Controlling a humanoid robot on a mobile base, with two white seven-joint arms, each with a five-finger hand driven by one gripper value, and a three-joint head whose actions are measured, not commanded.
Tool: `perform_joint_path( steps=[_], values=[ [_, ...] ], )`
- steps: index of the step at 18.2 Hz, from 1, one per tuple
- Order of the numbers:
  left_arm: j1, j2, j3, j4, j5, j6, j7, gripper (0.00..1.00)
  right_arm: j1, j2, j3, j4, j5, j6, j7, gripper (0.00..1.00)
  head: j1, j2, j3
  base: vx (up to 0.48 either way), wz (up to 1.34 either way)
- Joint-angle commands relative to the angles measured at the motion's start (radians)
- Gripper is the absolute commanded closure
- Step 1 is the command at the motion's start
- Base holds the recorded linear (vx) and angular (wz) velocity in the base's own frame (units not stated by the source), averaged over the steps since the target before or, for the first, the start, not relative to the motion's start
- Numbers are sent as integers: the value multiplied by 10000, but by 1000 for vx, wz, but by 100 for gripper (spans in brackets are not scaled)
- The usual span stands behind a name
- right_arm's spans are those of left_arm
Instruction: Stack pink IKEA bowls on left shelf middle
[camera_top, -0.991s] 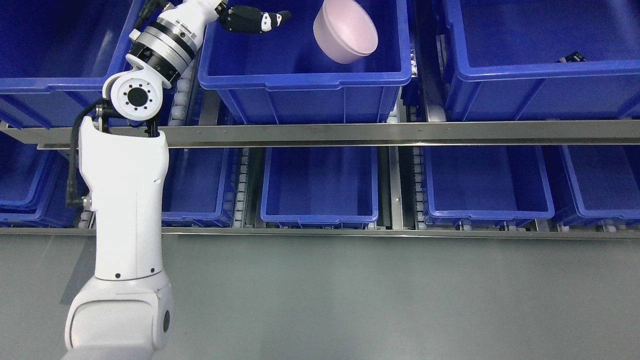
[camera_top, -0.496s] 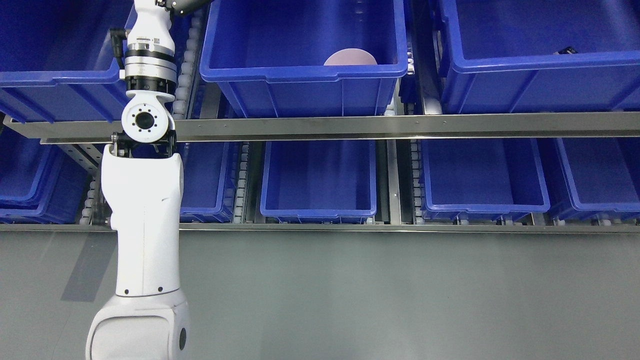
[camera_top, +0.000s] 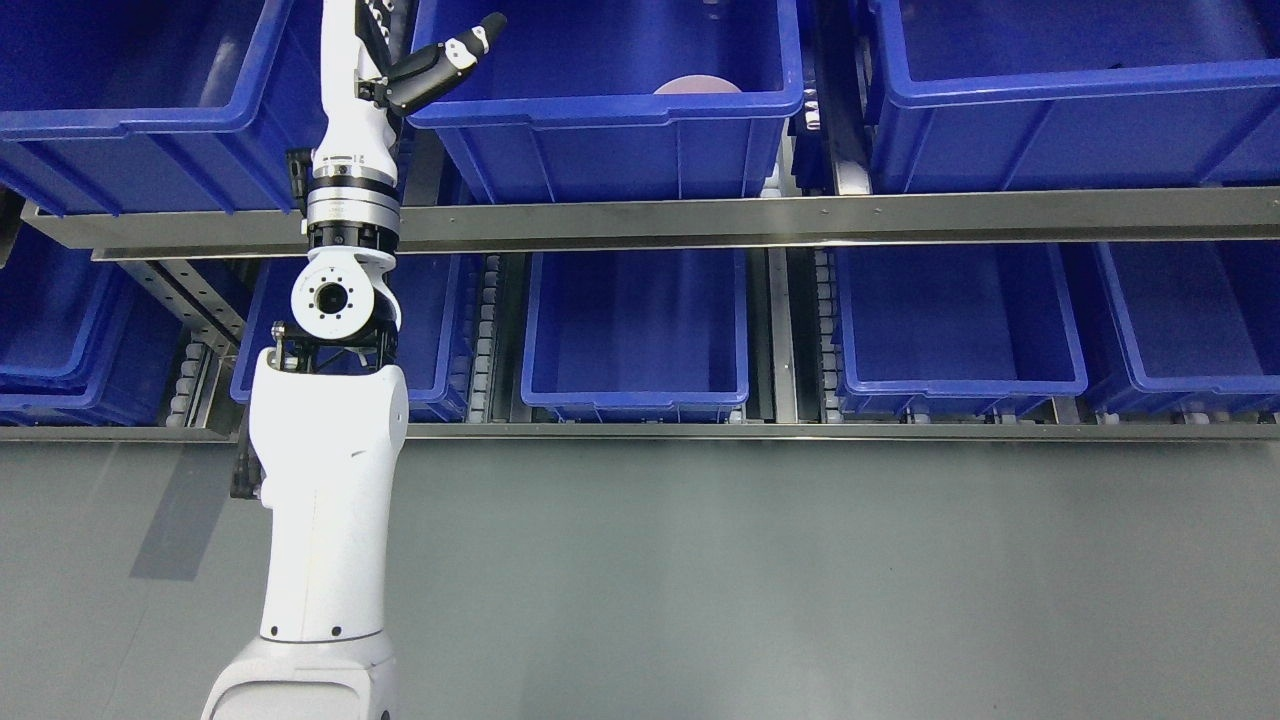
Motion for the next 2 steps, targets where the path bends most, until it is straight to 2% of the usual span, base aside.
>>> perform_joint_path(
  steps=[1, 2],
  values=[
    [200, 10, -371, -285, 482, 69, -6, 1, 0, -175, -46, -175, -15, 7, -5, 0, 0, 0, 0, -57, 88],
    [200, 10, -356, -346, 482, 84, -6, 1, 0, -175, -46, -175, -15, 7, -5, 0, 0, 0, 0, -39, 122]
  ],
)
